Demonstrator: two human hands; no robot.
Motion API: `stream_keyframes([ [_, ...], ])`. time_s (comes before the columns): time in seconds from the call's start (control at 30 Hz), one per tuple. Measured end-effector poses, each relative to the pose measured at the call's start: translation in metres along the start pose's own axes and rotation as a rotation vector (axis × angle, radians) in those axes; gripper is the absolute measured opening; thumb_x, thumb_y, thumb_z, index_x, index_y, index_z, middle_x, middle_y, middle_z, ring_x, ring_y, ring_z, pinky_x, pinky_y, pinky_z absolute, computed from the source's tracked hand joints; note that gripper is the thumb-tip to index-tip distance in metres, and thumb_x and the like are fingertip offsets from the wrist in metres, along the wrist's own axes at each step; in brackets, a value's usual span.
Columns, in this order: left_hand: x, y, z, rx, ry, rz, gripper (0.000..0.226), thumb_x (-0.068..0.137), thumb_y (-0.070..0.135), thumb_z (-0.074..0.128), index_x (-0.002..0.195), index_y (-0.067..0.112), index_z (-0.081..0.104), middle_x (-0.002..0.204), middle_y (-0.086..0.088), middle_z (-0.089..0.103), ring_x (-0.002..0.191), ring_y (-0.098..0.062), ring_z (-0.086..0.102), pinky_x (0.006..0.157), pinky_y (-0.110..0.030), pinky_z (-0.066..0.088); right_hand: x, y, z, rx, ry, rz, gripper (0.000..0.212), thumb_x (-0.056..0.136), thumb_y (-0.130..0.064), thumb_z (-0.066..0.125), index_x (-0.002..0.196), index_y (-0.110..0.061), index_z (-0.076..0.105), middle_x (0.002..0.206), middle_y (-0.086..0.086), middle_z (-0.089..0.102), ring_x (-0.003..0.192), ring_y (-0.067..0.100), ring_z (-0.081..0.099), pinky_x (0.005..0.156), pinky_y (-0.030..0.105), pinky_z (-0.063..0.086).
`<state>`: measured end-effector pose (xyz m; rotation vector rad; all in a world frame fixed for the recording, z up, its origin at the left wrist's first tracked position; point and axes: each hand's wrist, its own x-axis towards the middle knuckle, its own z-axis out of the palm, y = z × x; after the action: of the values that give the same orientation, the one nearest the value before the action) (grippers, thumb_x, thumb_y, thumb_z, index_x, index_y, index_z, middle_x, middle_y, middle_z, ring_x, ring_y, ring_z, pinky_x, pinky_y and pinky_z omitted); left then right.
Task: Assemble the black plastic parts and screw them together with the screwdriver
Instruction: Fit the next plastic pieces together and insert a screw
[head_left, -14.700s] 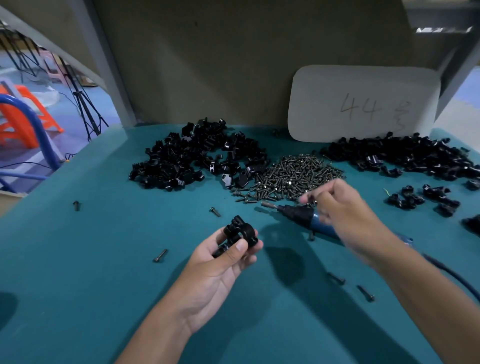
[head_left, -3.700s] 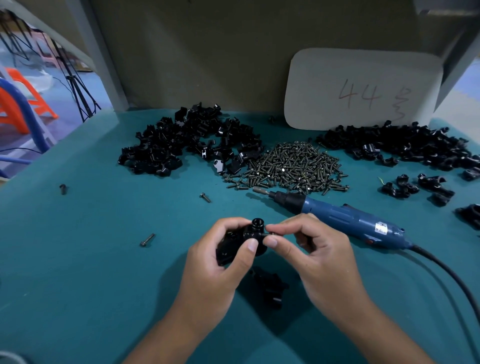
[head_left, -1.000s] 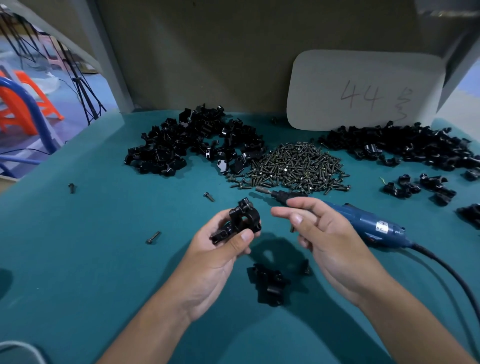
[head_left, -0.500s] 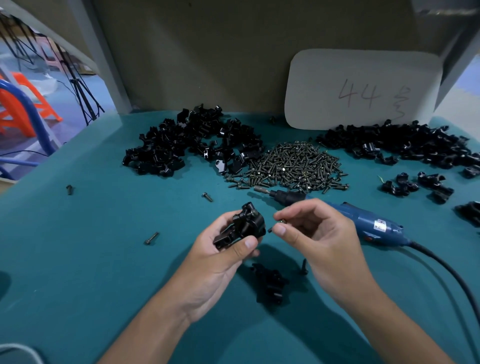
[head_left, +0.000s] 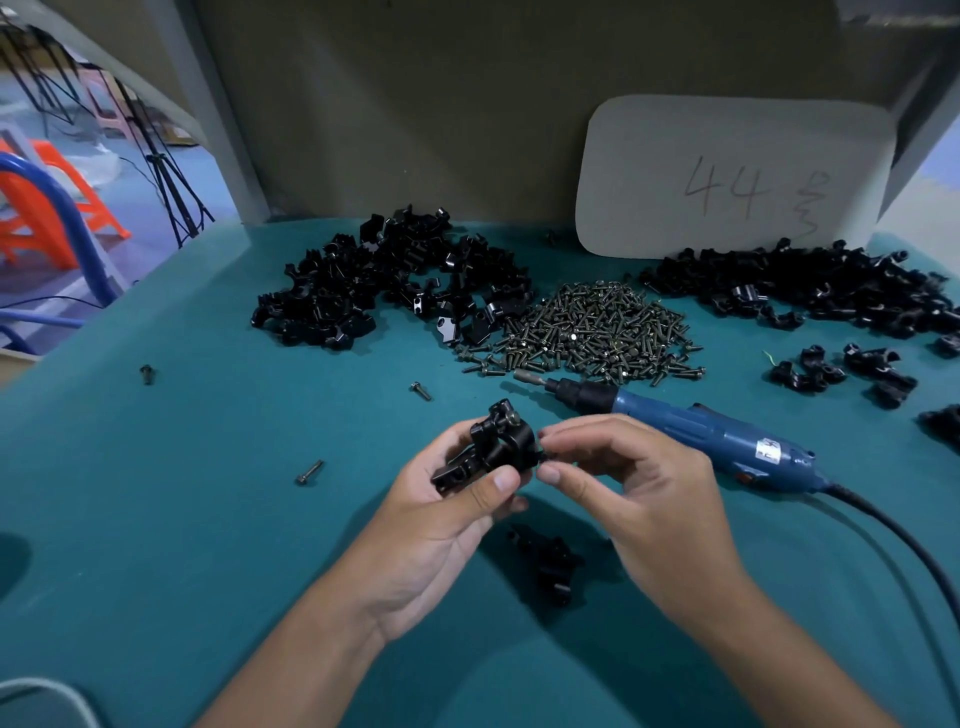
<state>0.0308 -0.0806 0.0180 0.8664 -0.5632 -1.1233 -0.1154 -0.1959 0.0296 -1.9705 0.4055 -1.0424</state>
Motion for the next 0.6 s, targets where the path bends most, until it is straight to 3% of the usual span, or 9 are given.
stream_keyframes([
  [0.13, -0.0002, -0.0025, -0.0014, 0.024, 0.012, 0.008, 0.039, 0.082, 0.004, 0.070, 0.120, 0.003, 0.062, 0.111, -0.008, 0.071, 0.102, -0.018, 0.067, 0.084, -0.027, 0.057, 0.0022, -0.0013, -0.0043, -0.061, -0.030, -0.011, 0.015, 0.085, -0.012, 0.078, 0.097, -0.022, 0.080, 0.094, -0.013, 0.075, 0.089, 0.011, 0.073, 0.079, 0.020, 0.056],
  [0.33, -0.0006, -0.0043, -0.0024, 0.097, 0.036, 0.011, 0.038, 0.075, 0.012, 0.079, 0.111, 0.008, 0.068, 0.112, -0.011, 0.069, 0.110, -0.025, 0.062, 0.093, -0.029, 0.055, 0.0007, -0.0025, -0.0024, -0.161, 0.013, -0.027, 0.009, 0.080, -0.023, 0.080, 0.089, -0.023, 0.079, 0.082, -0.015, 0.075, 0.076, 0.005, 0.071, 0.071, 0.019, 0.056],
  [0.47, -0.0007, -0.0046, -0.0030, 0.130, 0.026, 0.009, 0.037, 0.076, 0.014, 0.080, 0.111, 0.009, 0.068, 0.113, -0.012, 0.068, 0.108, -0.024, 0.061, 0.102, -0.038, 0.051, 0.0004, -0.0022, -0.0020, -0.220, 0.027, -0.024, 0.010, 0.080, -0.031, 0.078, 0.084, -0.022, 0.078, 0.076, -0.017, 0.073, 0.071, 0.004, 0.068, 0.066, 0.020, 0.054],
  [0.6, -0.0025, -0.0056, -0.0029, 0.158, 0.008, 0.011, 0.033, 0.079, 0.015, 0.083, 0.109, 0.012, 0.068, 0.108, -0.009, 0.067, 0.105, -0.022, 0.060, 0.111, -0.048, 0.042, 0.0000, -0.0005, -0.0014, -0.308, -0.004, -0.069, 0.023, 0.087, -0.038, 0.073, 0.077, -0.018, 0.070, 0.067, -0.021, 0.062, 0.065, -0.001, 0.060, 0.062, 0.007, 0.041],
])
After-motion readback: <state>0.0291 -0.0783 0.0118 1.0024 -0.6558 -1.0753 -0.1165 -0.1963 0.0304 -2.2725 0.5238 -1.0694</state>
